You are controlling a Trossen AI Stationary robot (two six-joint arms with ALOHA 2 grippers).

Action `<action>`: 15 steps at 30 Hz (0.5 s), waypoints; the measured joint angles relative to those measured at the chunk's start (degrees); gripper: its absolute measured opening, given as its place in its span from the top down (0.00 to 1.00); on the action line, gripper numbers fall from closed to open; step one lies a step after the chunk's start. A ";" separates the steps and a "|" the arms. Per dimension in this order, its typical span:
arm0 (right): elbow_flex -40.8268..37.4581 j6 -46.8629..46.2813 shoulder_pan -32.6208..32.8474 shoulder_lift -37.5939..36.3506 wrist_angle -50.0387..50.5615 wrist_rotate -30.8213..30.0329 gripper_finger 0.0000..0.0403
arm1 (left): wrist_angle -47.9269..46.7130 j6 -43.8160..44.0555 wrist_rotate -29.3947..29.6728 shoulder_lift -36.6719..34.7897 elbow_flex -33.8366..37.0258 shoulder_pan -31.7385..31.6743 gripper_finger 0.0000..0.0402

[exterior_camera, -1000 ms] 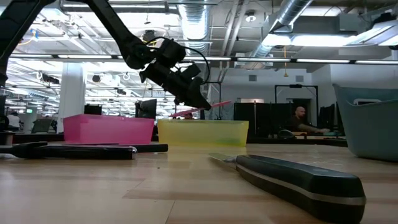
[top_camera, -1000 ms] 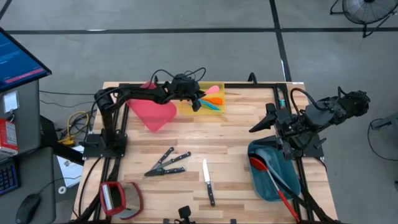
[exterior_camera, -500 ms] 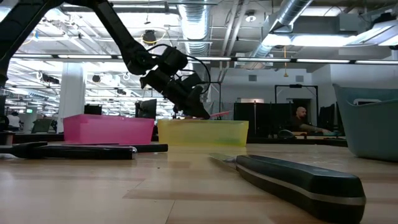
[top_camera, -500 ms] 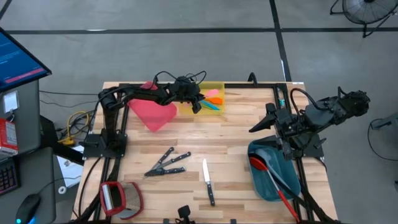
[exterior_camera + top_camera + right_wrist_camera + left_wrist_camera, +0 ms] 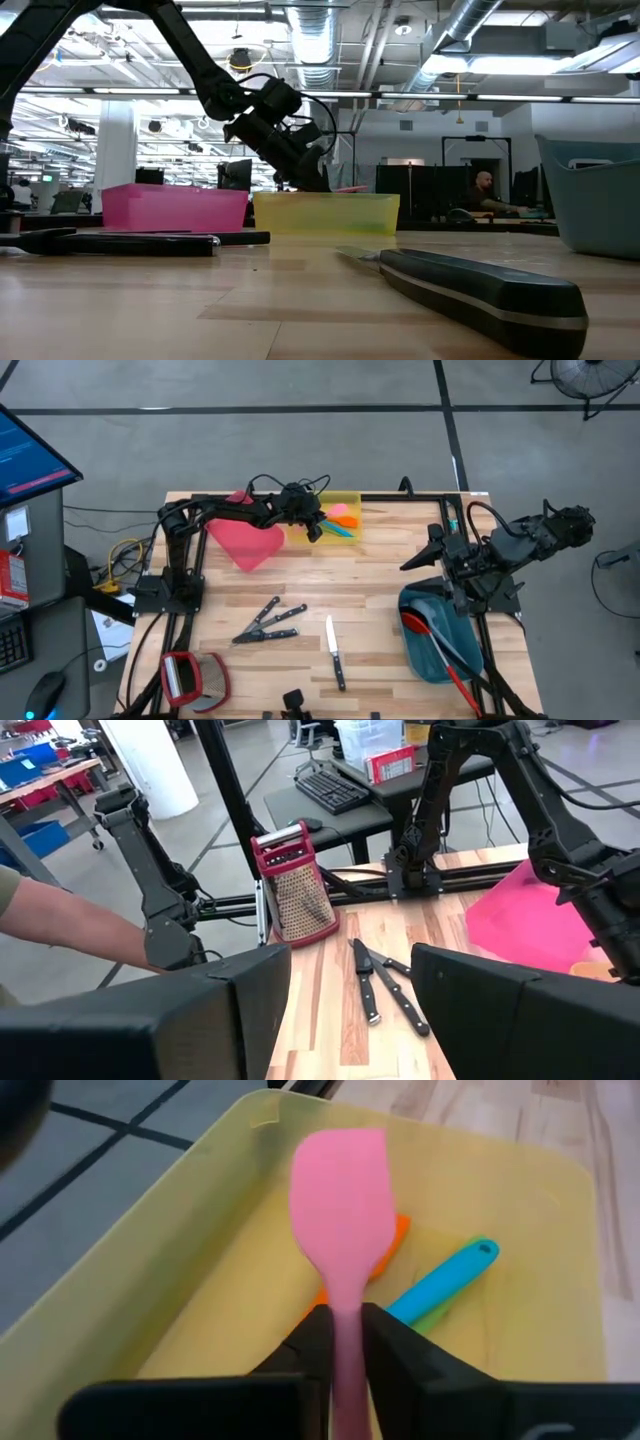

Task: Pick & Place Kitchen Items
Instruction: Put the pink spatula into the yellow bin, then put the black knife into the pink bin

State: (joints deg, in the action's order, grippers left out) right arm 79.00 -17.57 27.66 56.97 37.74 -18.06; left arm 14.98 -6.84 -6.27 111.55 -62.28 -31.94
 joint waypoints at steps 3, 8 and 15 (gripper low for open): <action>0.00 0.14 0.01 0.00 0.01 -0.02 0.50 | 0.11 -2.11 0.03 0.00 0.00 0.01 0.84; 0.00 0.14 -0.04 0.00 0.01 -0.02 0.50 | 0.21 -2.26 -0.22 0.00 0.00 0.02 0.73; 0.00 0.14 -0.09 0.00 0.02 -0.02 0.50 | 0.50 -3.46 -1.44 -3.47 0.04 0.36 0.56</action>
State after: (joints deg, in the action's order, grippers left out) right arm 79.00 -17.43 27.57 56.97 37.75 -18.09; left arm 15.48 -10.31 -7.72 108.08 -62.24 -31.59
